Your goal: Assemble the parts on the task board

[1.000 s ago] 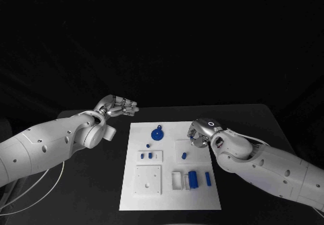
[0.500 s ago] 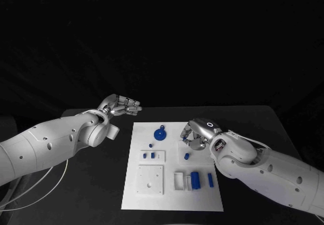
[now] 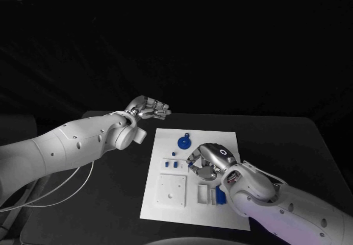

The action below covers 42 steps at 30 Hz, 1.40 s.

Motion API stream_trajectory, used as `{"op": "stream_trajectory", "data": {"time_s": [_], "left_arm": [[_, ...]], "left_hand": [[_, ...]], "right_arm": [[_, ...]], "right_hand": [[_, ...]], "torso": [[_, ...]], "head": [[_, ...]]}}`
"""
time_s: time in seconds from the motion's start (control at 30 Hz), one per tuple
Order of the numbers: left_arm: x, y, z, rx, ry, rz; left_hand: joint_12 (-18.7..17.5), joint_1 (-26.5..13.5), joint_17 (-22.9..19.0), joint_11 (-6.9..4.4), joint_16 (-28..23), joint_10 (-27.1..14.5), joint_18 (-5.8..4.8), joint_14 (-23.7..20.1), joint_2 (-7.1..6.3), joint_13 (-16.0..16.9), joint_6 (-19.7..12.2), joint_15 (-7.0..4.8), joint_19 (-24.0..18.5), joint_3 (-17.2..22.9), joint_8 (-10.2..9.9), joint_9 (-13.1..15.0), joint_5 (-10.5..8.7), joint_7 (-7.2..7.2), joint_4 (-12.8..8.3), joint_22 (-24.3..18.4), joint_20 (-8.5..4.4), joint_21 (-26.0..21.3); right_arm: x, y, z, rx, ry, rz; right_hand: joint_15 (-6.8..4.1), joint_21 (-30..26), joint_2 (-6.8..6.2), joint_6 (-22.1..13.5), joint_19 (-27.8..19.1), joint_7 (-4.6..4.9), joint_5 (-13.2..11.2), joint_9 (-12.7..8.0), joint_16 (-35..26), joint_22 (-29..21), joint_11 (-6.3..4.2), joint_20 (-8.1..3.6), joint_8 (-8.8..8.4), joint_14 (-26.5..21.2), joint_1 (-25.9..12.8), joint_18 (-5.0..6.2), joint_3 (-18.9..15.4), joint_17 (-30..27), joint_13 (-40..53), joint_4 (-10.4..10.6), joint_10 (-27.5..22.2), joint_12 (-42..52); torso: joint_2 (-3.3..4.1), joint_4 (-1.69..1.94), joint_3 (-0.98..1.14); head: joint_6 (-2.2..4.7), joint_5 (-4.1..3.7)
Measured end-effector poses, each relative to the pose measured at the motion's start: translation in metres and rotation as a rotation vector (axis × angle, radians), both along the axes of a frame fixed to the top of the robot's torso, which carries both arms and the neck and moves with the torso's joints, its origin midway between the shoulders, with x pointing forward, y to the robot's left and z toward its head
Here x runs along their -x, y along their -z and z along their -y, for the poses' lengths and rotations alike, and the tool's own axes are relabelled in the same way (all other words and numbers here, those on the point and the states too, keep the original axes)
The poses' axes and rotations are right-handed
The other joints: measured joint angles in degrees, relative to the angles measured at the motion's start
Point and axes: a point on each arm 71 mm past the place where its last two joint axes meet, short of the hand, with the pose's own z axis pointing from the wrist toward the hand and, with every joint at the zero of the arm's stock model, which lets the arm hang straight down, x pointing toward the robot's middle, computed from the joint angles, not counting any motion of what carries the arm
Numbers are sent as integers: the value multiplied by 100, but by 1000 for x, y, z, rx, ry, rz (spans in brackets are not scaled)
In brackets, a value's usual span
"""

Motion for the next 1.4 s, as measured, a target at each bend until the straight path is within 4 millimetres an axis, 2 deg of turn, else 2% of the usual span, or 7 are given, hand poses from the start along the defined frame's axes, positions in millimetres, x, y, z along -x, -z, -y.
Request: {"op": "stream_trajectory", "data": {"time_s": [0.1,0.2,0.43,0.73,1.07,1.23,1.4], "left_arm": [[-2,1,6,4,5,0],[-3,1,10,6,6,0],[-4,2,20,16,18,-2],[-4,2,27,21,27,-5],[-4,2,27,22,27,-7],[-4,2,27,22,28,-8],[-4,2,27,22,29,-9]], "left_hand": [[0,0,0,0,0,0,0,0,0,0,0,0,0,0,0,0,0,0,0,0,0,0],[0,0,0,0,0,0,0,0,0,0,0,0,0,0,0,0,0,0,0,0,0,0],[0,-3,0,0,0,0,0,0,49,0,0,0,0,0,0,-5,0,0,0,-5,0,0],[0,-3,0,0,0,0,0,0,49,0,0,0,0,0,0,-5,0,0,0,-4,0,26],[0,-3,0,0,0,0,0,0,49,0,0,0,0,0,0,-5,0,0,0,-4,0,26],[0,1,0,0,0,0,0,0,79,0,0,0,0,-12,0,-5,0,0,-11,-4,0,26],[0,-8,0,0,0,0,0,0,98,0,0,0,0,-25,0,-4,0,0,-24,-3,0,26]], "right_arm": [[5,8,-7,-11,-6,-11],[9,15,-13,-13,-11,-20],[16,35,-20,11,-20,-43],[23,50,-27,33,-35,-61],[26,59,-29,51,-39,-68],[26,61,-29,60,-38,-67],[26,64,-30,68,-39,-67]], "right_hand": [[-13,-39,0,0,10,0,0,-2,0,42,10,-10,0,14,0,-25,0,0,0,0,10,0],[-13,-63,0,0,34,0,-16,-4,0,63,10,-8,-1,14,0,1,0,-3,0,0,10,0],[-13,-149,0,0,60,0,-17,-5,0,114,10,1,-5,14,0,37,16,-24,0,16,10,-1],[-12,-206,-1,-1,101,1,-18,9,0,113,8,2,-6,15,-1,55,16,-48,0,16,9,-3],[-11,-305,-1,-1,122,1,-22,19,23,113,8,20,-11,16,-1,53,42,-77,0,-9,8,-23],[-4,-306,-1,-1,142,1,-16,19,23,112,7,1,-16,24,-1,52,42,-91,0,-9,7,0],[-3,-327,-2,-1,143,1,-16,17,23,112,7,1,-18,24,-2,50,57,-95,0,7,7,0]], "torso": [[-14,8,-3],[-26,17,-14],[-36,24,-20],[-31,22,-15],[-31,17,-8],[-31,14,-8],[-31,13,-10]], "head": [[-32,87],[-70,151],[-98,226],[-151,266],[-226,310],[-242,321],[-227,303]]}}
